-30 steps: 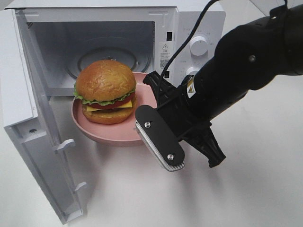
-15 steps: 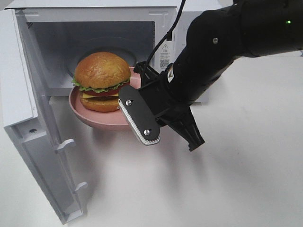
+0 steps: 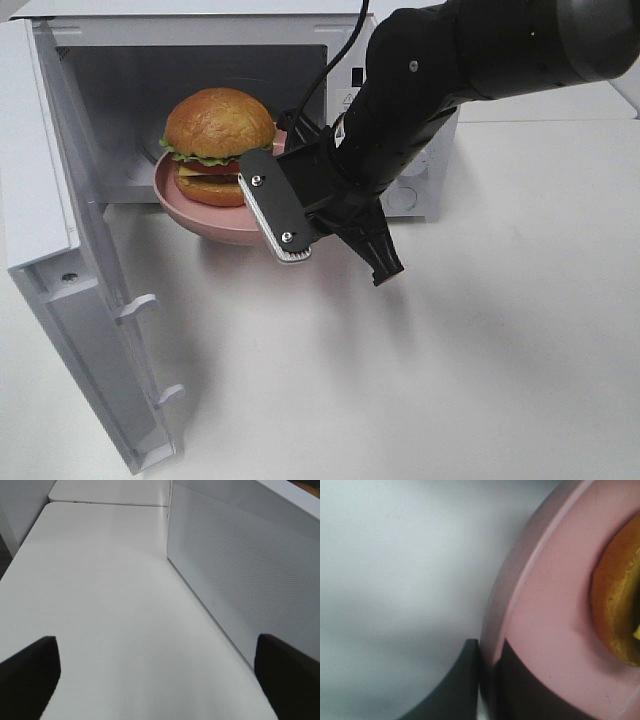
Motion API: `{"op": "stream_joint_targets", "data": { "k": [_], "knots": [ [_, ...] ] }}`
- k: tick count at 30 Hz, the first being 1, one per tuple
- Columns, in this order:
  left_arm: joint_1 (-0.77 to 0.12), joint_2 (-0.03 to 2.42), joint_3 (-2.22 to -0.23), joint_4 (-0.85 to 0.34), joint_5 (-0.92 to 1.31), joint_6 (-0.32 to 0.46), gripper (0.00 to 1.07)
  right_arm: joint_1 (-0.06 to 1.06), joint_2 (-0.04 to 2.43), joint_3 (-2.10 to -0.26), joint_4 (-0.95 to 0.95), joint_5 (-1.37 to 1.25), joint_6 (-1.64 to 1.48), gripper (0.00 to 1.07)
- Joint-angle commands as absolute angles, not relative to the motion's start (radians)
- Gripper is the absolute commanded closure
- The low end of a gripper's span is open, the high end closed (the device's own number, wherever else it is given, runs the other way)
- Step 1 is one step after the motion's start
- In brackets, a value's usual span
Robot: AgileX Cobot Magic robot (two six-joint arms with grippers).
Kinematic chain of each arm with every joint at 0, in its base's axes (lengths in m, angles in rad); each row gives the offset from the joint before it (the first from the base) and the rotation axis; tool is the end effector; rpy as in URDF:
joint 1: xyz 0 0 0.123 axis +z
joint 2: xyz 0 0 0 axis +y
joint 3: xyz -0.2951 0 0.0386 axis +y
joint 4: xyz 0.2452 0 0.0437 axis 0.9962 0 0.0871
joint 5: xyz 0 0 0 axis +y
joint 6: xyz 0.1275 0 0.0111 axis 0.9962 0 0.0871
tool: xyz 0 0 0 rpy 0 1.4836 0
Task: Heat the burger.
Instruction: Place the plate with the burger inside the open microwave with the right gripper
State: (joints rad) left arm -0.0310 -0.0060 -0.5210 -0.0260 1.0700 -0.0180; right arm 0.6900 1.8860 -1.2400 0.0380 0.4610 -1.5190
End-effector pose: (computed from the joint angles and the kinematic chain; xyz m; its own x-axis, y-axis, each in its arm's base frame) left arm 0.0094 -0.0032 0.2646 -0.4412 -0.0168 -0.8972 0.0380 0.9986 -0.0374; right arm 0.3204 0.2673 0.1698 0.5846 -0.8092 -0.0592 -0.7097 -0.4746 -0.5206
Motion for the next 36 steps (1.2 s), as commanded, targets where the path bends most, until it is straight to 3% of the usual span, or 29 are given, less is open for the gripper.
{"op": "stream_joint_targets", "data": {
  "k": [1, 36],
  "knots": [
    [-0.027, -0.009, -0.519, -0.029, 1.069, -0.017, 0.09, 0.687, 1.894, -1.29, 0.04, 0.405, -1.516, 1.07],
    [-0.027, -0.009, -0.519, -0.029, 1.069, -0.017, 0.09, 0.687, 2.181, -1.719, -0.043, 0.501, -1.361, 1.07]
  ]
}}
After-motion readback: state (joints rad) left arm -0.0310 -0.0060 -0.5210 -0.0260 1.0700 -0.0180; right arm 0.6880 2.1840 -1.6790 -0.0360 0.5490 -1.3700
